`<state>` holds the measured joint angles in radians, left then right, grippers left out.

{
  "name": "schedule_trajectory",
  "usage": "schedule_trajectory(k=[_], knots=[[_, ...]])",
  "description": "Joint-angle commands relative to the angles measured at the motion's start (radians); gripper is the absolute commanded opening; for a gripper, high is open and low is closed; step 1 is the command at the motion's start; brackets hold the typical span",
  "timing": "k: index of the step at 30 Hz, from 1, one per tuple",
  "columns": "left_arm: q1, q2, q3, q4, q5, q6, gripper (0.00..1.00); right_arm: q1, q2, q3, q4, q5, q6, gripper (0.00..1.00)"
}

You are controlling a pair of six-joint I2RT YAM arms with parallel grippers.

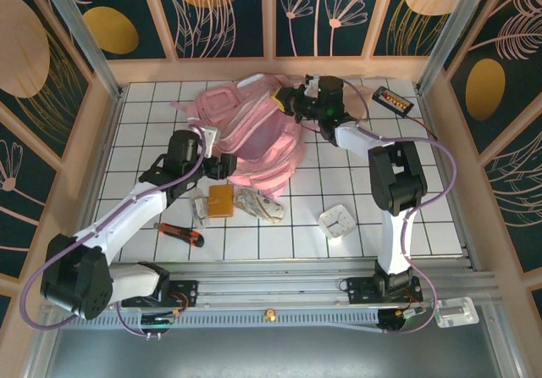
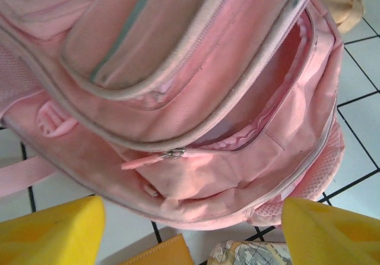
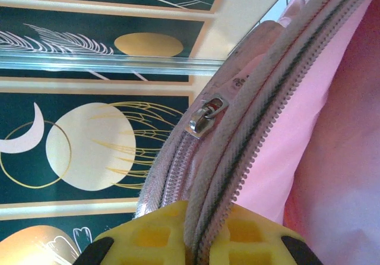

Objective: Pack the student bag

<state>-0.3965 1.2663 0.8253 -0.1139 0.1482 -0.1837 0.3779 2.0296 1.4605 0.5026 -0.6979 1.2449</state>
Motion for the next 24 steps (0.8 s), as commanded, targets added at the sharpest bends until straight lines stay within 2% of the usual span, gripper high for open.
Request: schedule_trajectory(k=[1,5,16,19,24], knots=[[0.032,0.033,-0.014,0.085,0.074,0.033,0.74,0.012,-0.058,0.102,0.084,-0.002,0.002,0.0],[0.098,0.083,-0.015,0.107,0.143,0.022,0.73,0.019,-0.051,0.17,0.021,-0.002,-0.02,0.0],[0.213,0.287,0.038,0.253,0.489,-0.061,0.68,0.04,-0.021,0.219,-0.005,-0.012,-0.004,0.0],[0.229,0.317,0.038,0.286,0.509,-0.068,0.68,0.04,-0.02,0.22,-0.005,-0.013,-0.002,0.0],[0.247,0.354,0.06,0.276,0.482,-0.032,0.69,0.041,-0.02,0.225,-0.009,-0.015,-0.002,0.0]])
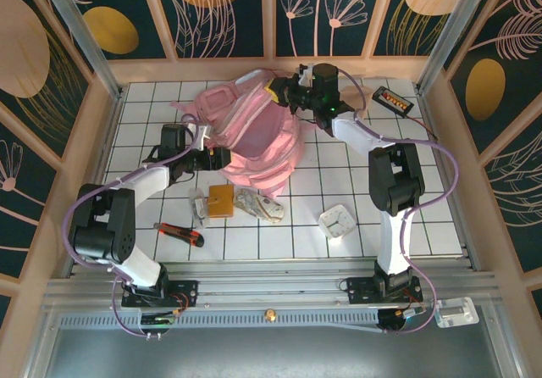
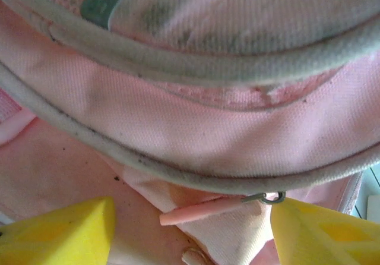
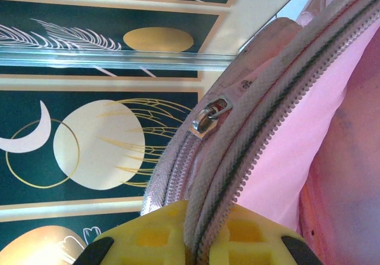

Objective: Pack the student bag

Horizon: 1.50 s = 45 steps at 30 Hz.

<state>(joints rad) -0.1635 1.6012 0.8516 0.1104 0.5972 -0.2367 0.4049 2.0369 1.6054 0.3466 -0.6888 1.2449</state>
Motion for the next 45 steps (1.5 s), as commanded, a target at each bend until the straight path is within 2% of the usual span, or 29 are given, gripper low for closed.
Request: schedule_trajectory(k=[1,8,11,14,17,20,24,29,35,40,45], knots=[[0.019,0.023,0.033,0.067,0.043,0.017,0.69,0.014,-0.027,0.08,0.145,-0.026,0.0,0.0],[0.022,0.097,0.071,0.128,0.144,0.004,0.66,0.009,-0.025,0.081,0.135,-0.03,-0.002,0.0],[0.023,0.106,0.076,0.15,0.187,-0.002,0.6,0.007,-0.021,0.089,0.126,-0.031,-0.007,0.0],[0.023,0.107,0.073,0.156,0.192,-0.01,0.49,0.008,-0.016,0.089,0.129,-0.029,-0.006,0.0],[0.022,0.106,0.085,0.119,0.175,0.009,0.44,0.009,-0.011,0.088,0.135,-0.026,-0.001,0.0],[0.022,0.106,0.089,0.109,0.17,0.011,0.33,0.013,-0.006,0.091,0.135,-0.028,0.0,0.0],[0.022,0.107,0.09,0.084,0.153,0.02,0.23,0.014,-0.007,0.089,0.131,-0.026,-0.005,0.0],[0.023,0.095,0.093,0.046,0.134,0.038,0.0,0.011,-0.01,0.081,0.122,-0.022,-0.015,0.0],[0.023,0.061,0.098,-0.03,0.097,0.072,0.0,0.004,-0.016,0.061,0.134,-0.022,-0.015,0.0],[0.022,0.044,0.096,-0.07,0.101,0.09,0.27,0.0,-0.023,0.048,0.135,-0.019,-0.025,0.0],[0.023,0.065,0.101,-0.087,0.124,0.092,0.3,-0.002,-0.025,0.044,0.141,-0.025,-0.02,0.0]])
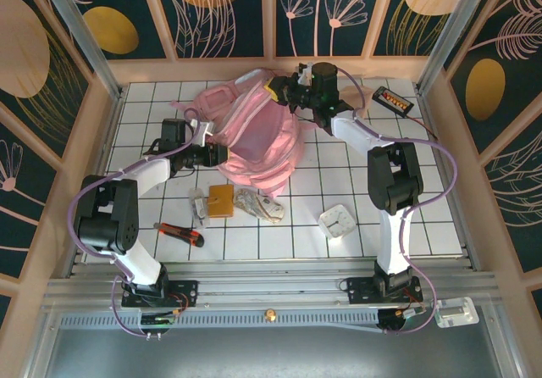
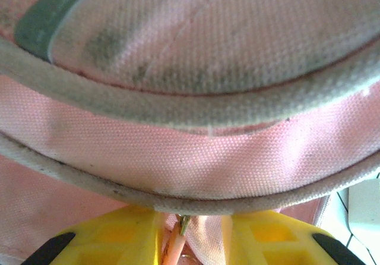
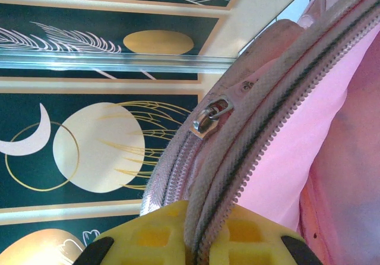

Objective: Pack the student bag

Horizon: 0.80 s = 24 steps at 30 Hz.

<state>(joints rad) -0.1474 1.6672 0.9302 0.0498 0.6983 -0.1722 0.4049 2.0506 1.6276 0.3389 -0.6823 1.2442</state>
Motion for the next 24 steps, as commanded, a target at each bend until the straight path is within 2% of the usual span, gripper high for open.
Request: schedule_trajectory(k=[1,12,16,20,22,24], knots=[[0.007,-0.002,0.022,-0.03,0.026,0.029,0.3,-0.002,-0.04,0.021,0.148,-0.031,-0.02,0.0],[0.006,-0.004,0.012,-0.102,-0.003,0.068,0.26,-0.01,-0.034,0.0,0.176,-0.037,-0.003,0.0],[0.007,-0.004,0.016,-0.118,-0.018,0.077,0.21,-0.012,-0.032,0.0,0.181,-0.039,-0.002,0.0],[0.006,0.003,0.016,-0.137,-0.022,0.085,0.19,-0.017,-0.03,0.0,0.18,-0.044,-0.002,0.0],[0.007,0.005,0.019,-0.147,-0.03,0.089,0.16,-0.018,-0.029,-0.003,0.181,-0.043,-0.002,0.0],[0.006,0.006,0.022,-0.155,-0.032,0.094,0.08,-0.02,-0.029,-0.004,0.183,-0.044,-0.004,0.0]])
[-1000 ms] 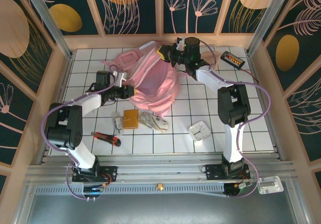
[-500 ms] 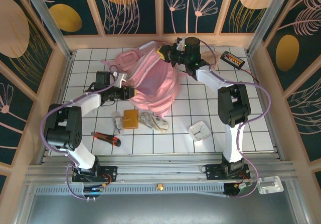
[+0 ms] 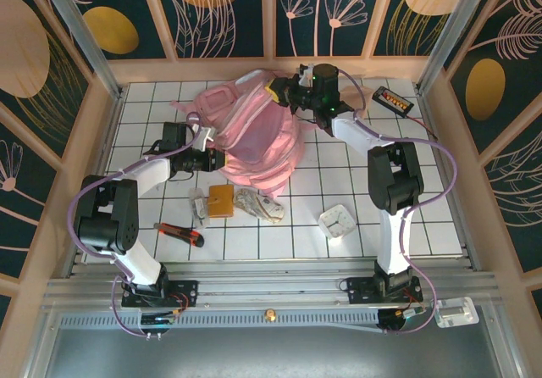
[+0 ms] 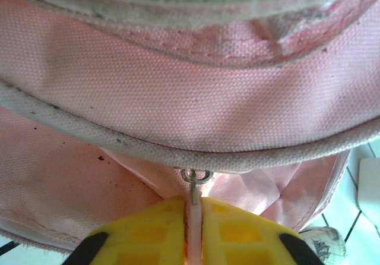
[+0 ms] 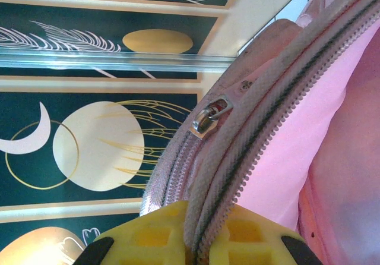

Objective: Pack the student bag

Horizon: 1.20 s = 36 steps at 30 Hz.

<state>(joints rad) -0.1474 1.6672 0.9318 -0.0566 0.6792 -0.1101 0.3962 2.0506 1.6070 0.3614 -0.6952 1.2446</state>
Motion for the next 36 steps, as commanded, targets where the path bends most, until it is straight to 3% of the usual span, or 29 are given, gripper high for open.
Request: schedule_trajectory(k=[1,3,20,24,25,27,30,36], knots=[[0.006,0.006,0.021,-0.05,-0.018,0.033,0.07,-0.012,-0.028,0.016,0.162,-0.032,-0.004,0.0],[0.006,0.011,0.028,-0.063,-0.022,0.041,0.0,-0.013,-0.025,0.014,0.164,-0.035,-0.004,0.0],[0.068,-0.035,0.124,-0.265,-0.203,0.133,0.0,-0.021,-0.035,0.004,0.118,-0.009,-0.066,0.0],[0.067,-0.036,0.12,-0.25,-0.121,0.121,0.0,-0.015,-0.034,0.013,0.138,-0.032,-0.075,0.0],[0.069,-0.039,0.115,-0.239,-0.09,0.113,0.0,-0.007,-0.032,0.016,0.134,-0.037,-0.081,0.03],[0.068,-0.056,0.101,-0.215,-0.049,0.102,0.0,0.021,-0.035,0.006,0.136,-0.029,-0.091,0.29],[0.068,-0.082,0.089,-0.201,-0.016,0.097,0.0,0.058,-0.035,-0.045,0.185,-0.01,-0.067,0.49],[0.068,-0.113,0.061,-0.176,0.012,0.085,0.0,0.144,-0.024,-0.114,0.223,0.036,-0.046,0.59]])
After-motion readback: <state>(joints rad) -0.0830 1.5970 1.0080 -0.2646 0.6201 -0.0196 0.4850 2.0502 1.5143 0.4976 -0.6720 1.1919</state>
